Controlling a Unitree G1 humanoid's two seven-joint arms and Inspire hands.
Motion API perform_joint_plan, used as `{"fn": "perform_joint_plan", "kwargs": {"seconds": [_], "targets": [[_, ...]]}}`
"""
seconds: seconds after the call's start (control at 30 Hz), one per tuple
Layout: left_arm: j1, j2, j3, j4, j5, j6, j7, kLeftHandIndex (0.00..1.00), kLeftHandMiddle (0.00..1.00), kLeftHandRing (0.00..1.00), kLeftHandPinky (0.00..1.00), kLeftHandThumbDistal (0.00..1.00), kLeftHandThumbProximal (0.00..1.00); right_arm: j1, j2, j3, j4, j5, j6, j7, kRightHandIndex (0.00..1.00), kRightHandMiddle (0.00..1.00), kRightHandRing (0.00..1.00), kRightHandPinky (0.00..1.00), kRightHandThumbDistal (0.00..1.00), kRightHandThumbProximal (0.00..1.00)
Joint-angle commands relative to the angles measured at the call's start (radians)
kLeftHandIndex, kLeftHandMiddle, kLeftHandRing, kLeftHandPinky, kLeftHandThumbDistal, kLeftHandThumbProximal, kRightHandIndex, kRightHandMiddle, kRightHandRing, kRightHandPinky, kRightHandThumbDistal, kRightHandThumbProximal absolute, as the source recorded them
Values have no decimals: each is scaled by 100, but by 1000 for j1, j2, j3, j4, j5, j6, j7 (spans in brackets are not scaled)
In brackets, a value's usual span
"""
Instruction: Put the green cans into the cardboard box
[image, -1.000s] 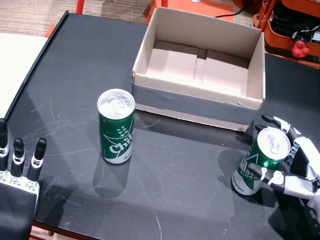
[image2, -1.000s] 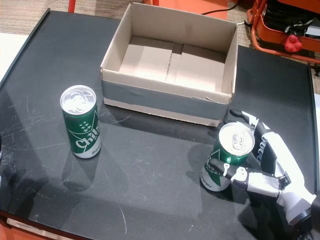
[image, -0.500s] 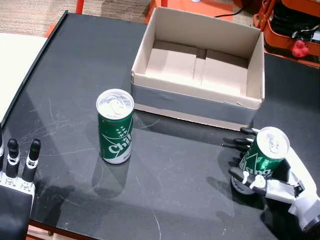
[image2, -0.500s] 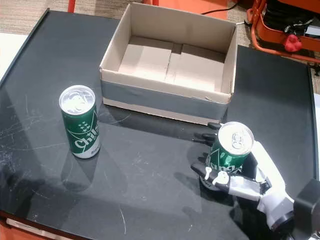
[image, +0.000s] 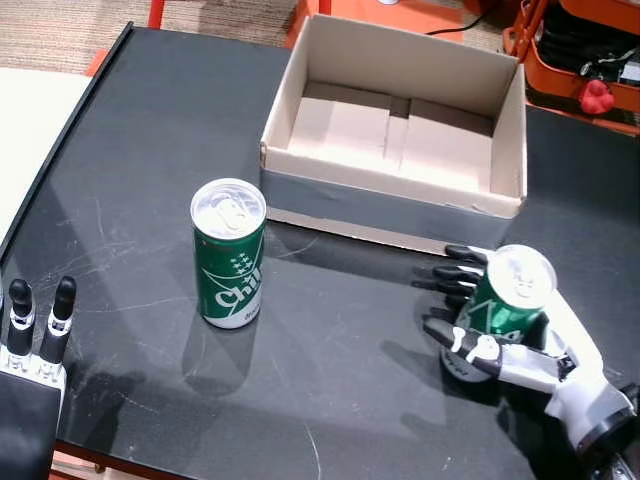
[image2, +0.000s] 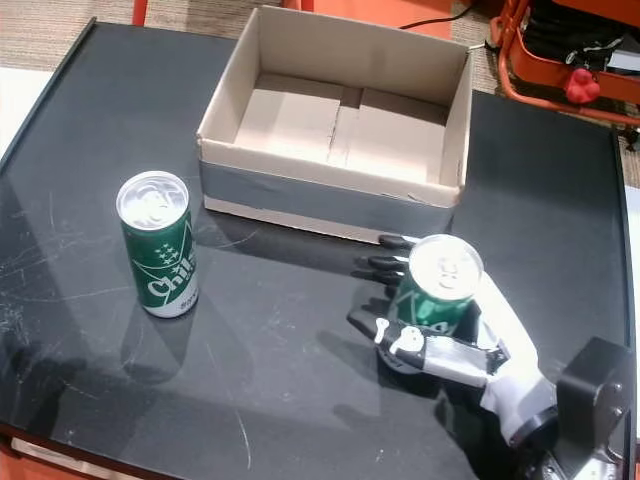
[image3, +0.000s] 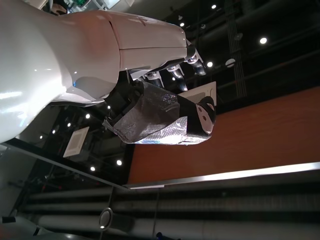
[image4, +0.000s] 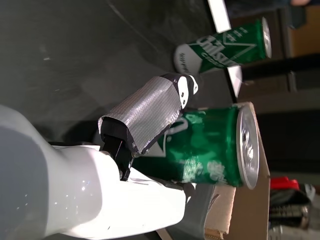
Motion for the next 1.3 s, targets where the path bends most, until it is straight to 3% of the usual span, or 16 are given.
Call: {"fn": "perform_joint_plan", "kwargs": {"seconds": [0.0, 0.17, 0.23, 0.33, 0.43, 0.53, 0.63, 0.7, 0.77, 0.9, 1.1, 1.2, 1.27], "targets": [[11, -2, 6, 2, -3, -4, -8, 79, 70, 83, 94, 29, 46, 1, 10, -2, 7, -29, -52, -84, 34, 30, 34, 43, 1, 0], [6, 6, 7, 11, -9, 12, -5, 79, 71, 82, 93, 29, 42, 0, 12, 30, 15, -108, -113, -217, 6, 9, 16, 37, 0, 2], [2, 7, 9, 18, -9, 13, -5, 79, 71, 82, 93, 30, 42, 1, 8, 41, 20, -137, -134, -251, 0, 1, 10, 34, 0, 16], [-3, 8, 9, 22, -2, 4, -3, 79, 70, 82, 92, 32, 44, 4, -1, 62, 25, -180, -148, -309, 0, 0, 5, 30, 0, 34], [-3, 9, 9, 28, 3, -1, -9, 80, 70, 83, 93, 35, 46, 7, -12, 74, 28, -206, -149, -347, 0, 0, 5, 30, 0, 27], [-15, 11, 4, 50, 11, -8, -29, 81, 72, 84, 94, 29, 45, 9, -24, 77, 33, -216, -164, -356, 0, 0, 6, 31, 0, 20], [-26, 9, -2, 74, 30, -25, -34, 80, 72, 84, 93, 33, 47, 1, -38, 77, 32, -210, -176, -339, 0, 0, 8, 32, 0, 27], [-38, 13, -8, 96, 41, -32, -48, 80, 72, 84, 94, 35, 48, -11, -55, 86, 11, -218, -208, -333, 0, 0, 8, 32, 0, 16], [-45, 10, -11, 105, 49, -34, -49, 80, 72, 83, 93, 36, 48, -31, -67, 92, -33, -213, -268, -320, 0, 0, 9, 32, 0, 19], [-59, -3, -15, 124, 69, -54, -40, 80, 72, 82, 92, 32, 52, -102, -91, 104, -194, -195, -417, -298, 0, 0, 5, 31, 0, 41], [-73, -25, -17, 132, 89, -99, -30, 78, 70, 80, 91, 27, 57, -182, -92, 147, -490, -49, -376, -195, 0, 0, 2, 28, 0, 27], [-81, -30, -18, 140, 93, -108, -29, 78, 70, 80, 91, 28, 56, -211, -97, 155, -606, -42, -322, -188, 0, 0, 0, 24, 4, 31], [-87, -30, -21, 148, 99, -113, -32, 79, 70, 81, 92, 29, 54, -250, -97, 156, -625, -32, -303, -179, 0, 0, 0, 23, 4, 18]]}}
